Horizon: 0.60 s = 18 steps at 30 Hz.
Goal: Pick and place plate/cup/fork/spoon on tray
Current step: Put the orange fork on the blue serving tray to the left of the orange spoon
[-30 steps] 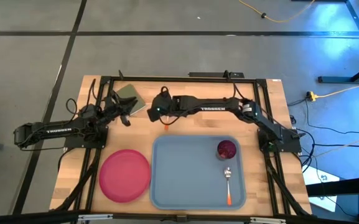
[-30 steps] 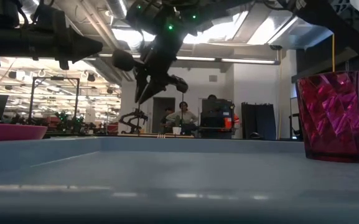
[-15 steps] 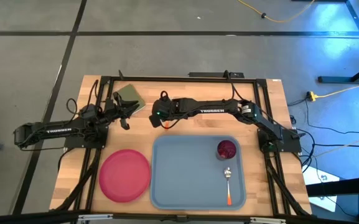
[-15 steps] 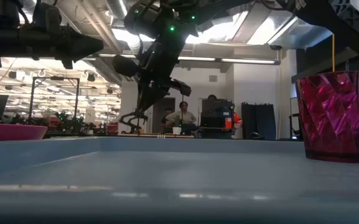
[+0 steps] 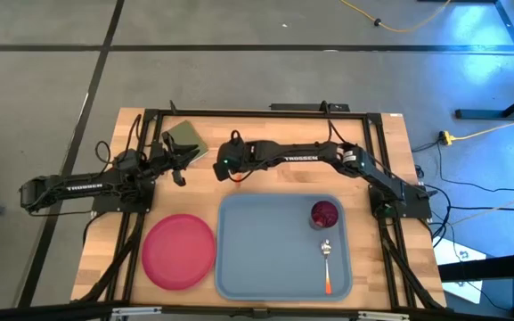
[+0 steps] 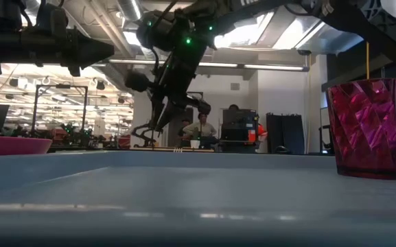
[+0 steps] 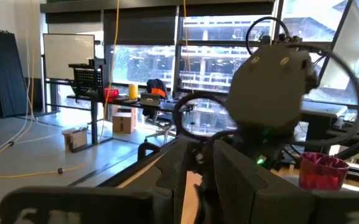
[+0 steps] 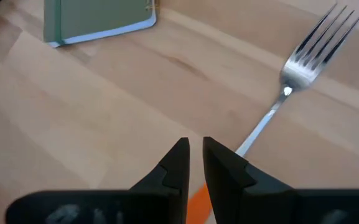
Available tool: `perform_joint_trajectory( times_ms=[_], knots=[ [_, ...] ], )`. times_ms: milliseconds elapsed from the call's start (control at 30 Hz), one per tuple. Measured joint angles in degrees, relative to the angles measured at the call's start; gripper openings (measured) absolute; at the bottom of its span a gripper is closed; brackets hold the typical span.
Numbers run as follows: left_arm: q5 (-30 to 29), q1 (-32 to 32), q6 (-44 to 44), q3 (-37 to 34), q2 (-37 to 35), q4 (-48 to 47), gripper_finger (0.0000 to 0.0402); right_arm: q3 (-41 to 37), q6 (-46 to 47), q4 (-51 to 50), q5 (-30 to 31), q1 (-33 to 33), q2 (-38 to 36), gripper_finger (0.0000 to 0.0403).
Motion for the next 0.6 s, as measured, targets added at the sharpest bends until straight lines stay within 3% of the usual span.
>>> perform_joint_trajectory(
  times_ms=[367, 500, 600],
  knots=[
    [0.0, -0.02, 0.02, 0.02, 0.0, -0.28, 0.0073, -0.02, 2.92, 0.1, 1.34, -1.15, 2.11, 0.0051],
    [0.0, 0.0, 0.02, 0.01, 0.0, -0.61, 0.0073, -0.02, 0.93, -0.4, 7.08, -1.09, 2.06, 0.0051],
    [0.0, -0.01, 0.02, 0.01, -0.02, -1.14, 0.0073, -0.02, 0.73, -0.3, 6.83, -1.84, 2.06, 0.0055]
  ],
)
